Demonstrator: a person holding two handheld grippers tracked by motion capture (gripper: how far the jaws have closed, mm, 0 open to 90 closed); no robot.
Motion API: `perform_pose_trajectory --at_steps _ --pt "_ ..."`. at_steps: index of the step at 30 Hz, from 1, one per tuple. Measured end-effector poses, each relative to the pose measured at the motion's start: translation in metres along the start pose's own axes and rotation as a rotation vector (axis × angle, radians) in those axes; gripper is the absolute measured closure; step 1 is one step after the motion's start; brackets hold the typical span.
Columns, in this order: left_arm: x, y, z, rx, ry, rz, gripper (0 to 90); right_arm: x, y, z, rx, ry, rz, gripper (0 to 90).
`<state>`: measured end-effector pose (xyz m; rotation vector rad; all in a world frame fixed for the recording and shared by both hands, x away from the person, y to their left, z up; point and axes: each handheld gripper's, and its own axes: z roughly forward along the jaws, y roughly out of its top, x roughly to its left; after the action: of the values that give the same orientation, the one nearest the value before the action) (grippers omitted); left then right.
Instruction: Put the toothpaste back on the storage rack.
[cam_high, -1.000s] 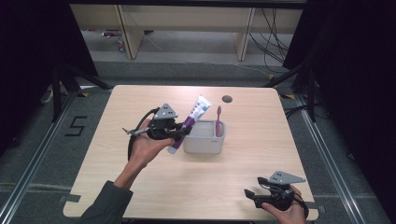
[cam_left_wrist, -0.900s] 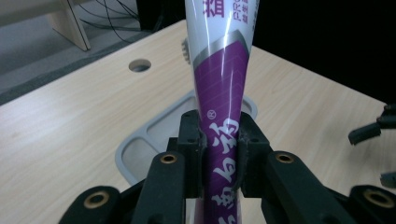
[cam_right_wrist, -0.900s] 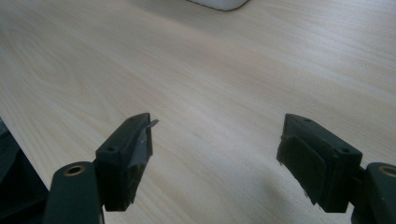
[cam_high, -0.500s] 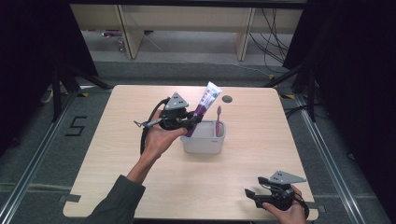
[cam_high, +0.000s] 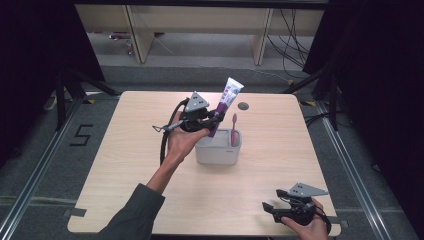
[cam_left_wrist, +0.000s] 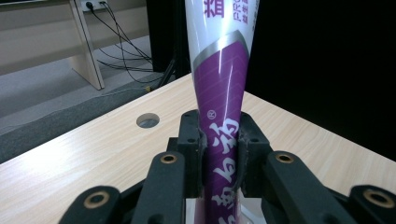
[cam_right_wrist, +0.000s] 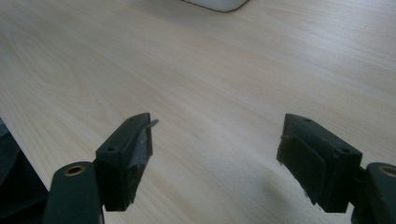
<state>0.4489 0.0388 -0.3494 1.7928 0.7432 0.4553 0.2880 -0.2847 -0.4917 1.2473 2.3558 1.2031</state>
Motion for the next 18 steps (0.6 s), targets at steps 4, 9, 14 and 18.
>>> perform_pose_trajectory --at_steps 4,9,14,18 --pt "-0.001 -0.001 0.009 -0.012 0.005 0.0 75.3 0.0 0.0 0.0 -0.002 0.0 -0.002 26.1" --pt "-0.001 -0.003 0.017 -0.027 0.007 -0.012 75.2 0.0 0.0 0.0 -0.002 0.002 -0.004 26.0" --pt "0.002 -0.008 0.025 -0.038 0.005 -0.027 75.2 0.0 0.0 -0.001 -0.002 0.003 0.001 26.0" --pt "0.003 -0.015 0.032 -0.035 0.009 -0.024 75.2 0.0 0.0 0.0 0.002 0.002 -0.004 26.1"
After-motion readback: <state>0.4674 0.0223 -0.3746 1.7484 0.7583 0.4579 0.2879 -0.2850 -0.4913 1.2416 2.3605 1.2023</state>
